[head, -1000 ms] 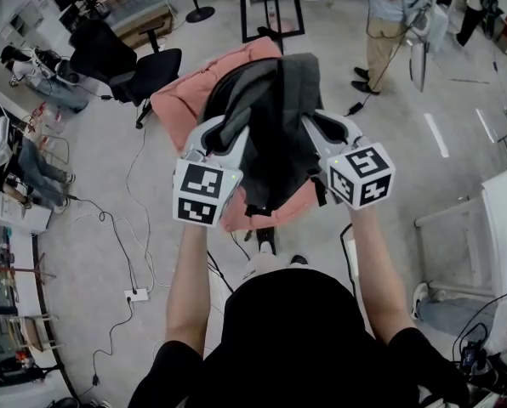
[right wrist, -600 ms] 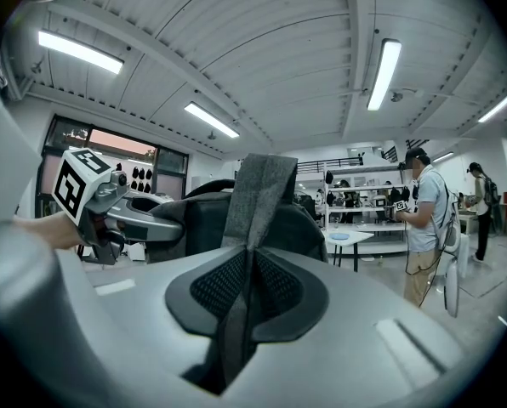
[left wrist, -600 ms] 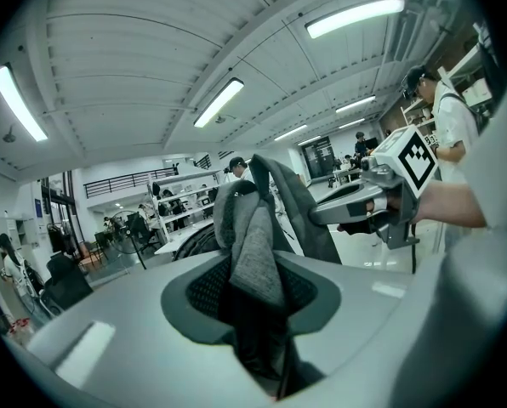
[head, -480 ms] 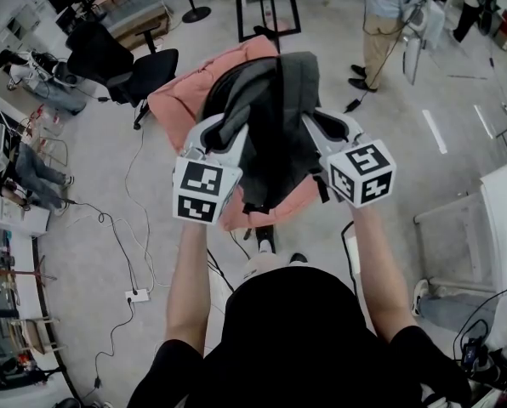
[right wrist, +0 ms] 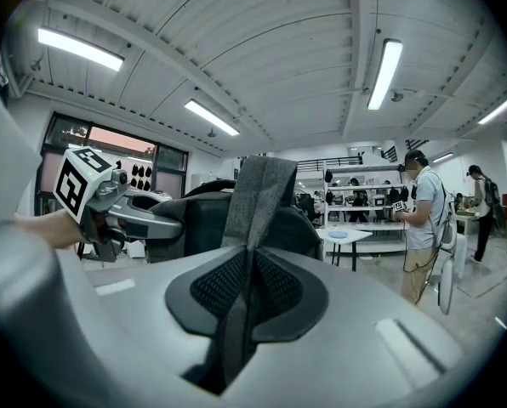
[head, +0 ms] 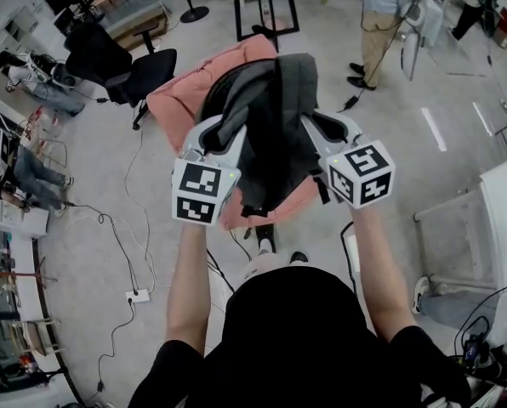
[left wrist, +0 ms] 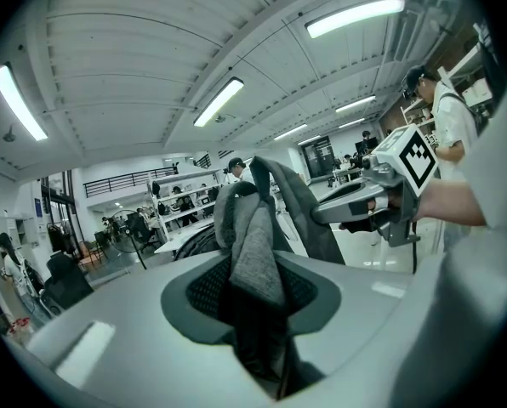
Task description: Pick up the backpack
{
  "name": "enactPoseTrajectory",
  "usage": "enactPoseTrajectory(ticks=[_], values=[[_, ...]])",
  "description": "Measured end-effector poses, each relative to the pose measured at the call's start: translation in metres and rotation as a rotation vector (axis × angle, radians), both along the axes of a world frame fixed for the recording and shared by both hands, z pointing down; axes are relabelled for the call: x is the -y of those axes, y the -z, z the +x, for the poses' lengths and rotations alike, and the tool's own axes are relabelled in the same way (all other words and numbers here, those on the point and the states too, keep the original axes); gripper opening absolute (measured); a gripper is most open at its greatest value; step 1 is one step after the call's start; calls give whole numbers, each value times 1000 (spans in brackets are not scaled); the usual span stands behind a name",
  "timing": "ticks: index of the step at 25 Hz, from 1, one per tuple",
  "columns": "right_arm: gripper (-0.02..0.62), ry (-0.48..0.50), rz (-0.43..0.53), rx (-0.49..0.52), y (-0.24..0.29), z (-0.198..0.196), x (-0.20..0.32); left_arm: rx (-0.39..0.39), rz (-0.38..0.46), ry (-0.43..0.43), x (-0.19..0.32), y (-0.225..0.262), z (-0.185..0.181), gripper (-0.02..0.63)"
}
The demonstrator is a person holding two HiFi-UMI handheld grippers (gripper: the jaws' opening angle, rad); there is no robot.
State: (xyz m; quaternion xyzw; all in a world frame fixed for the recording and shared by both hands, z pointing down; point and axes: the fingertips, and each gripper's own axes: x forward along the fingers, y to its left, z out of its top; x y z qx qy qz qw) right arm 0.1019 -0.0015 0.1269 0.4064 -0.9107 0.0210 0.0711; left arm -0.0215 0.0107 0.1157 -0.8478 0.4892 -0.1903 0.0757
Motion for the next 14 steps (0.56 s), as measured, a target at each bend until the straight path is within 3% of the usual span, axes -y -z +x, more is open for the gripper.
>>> enactPoseTrajectory(ticks=[14], values=[[38, -13, -10, -2, -6, 4, 2, 11, -3, -8, 4, -3, 2, 97]])
